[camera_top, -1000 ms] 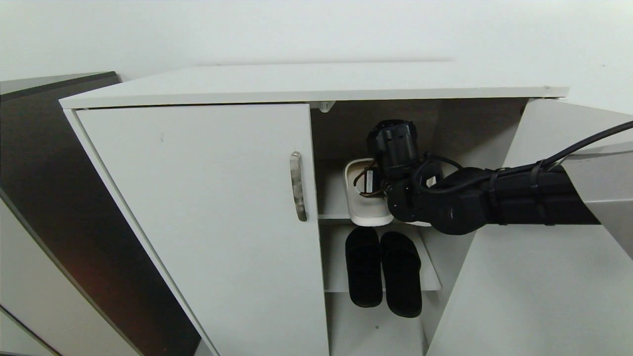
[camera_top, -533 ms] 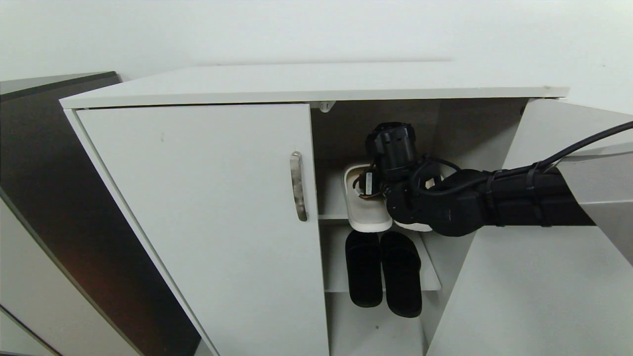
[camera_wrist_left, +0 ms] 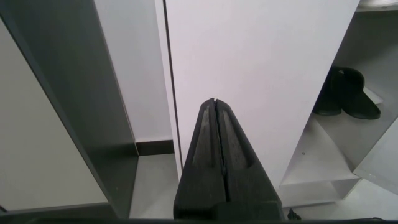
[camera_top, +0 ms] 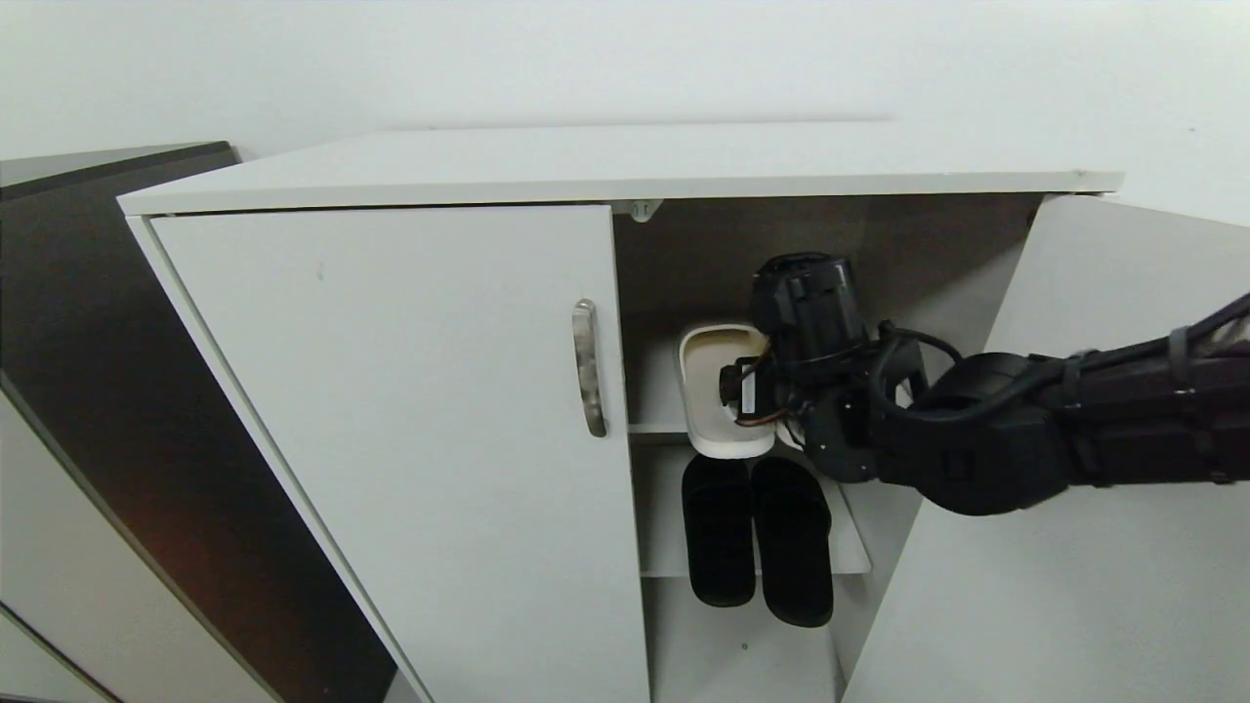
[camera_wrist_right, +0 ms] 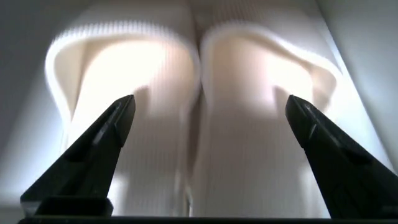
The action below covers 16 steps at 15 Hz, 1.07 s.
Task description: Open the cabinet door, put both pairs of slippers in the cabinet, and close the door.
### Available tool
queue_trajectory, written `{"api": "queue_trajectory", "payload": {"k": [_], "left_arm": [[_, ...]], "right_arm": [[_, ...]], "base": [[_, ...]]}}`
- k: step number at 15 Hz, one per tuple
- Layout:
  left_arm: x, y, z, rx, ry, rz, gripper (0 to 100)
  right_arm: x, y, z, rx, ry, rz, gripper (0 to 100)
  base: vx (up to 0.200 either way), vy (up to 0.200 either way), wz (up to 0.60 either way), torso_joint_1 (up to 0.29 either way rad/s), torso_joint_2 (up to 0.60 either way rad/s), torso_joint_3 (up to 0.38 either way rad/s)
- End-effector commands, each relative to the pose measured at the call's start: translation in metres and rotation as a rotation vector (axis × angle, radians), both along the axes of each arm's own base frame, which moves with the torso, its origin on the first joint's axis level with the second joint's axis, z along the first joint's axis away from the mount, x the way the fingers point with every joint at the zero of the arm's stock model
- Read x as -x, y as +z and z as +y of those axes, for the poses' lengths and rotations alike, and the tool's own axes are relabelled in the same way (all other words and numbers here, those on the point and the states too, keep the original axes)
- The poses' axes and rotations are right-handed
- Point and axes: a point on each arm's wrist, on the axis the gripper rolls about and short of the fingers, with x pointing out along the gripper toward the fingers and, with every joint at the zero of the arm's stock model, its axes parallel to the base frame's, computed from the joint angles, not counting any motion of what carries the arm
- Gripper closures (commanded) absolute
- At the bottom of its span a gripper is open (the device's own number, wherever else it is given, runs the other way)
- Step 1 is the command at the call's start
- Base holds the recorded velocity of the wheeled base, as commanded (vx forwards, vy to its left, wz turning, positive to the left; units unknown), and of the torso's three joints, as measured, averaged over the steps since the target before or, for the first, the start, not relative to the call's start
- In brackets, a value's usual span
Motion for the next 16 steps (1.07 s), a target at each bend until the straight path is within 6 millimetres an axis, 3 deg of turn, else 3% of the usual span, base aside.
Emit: {"api": "queue_trajectory", "payload": {"k": [1,3,6,16], "left_arm": [[0.0,0.0,0.0,0.0,0.0,0.001,100],[0.0,0.0,0.0,0.0,0.0,0.001,100],[0.0,0.0,0.0,0.0,0.0,0.001,100],[0.0,0.0,0.0,-0.001,0.0,0.001,100]], "right_arm": [[0.048,0.016,-0.016,-0.039,0.072,-0.026,100],[0.074,0.016,-0.023,-0.058,0.124,-0.04,100],[0.09,0.009,-0.03,-0.057,0.148,-0.035,100],[0.096,0.0,-0.027,-0.065,0.168,-0.043,100]], "base": [[0.0,0.0,0.0,0.0,0.0,0.0],[0.0,0.0,0.0,0.0,0.0,0.0],[0.0,0.0,0.0,0.0,0.0,0.0],[0.0,0.0,0.0,0.0,0.0,0.0]]}}
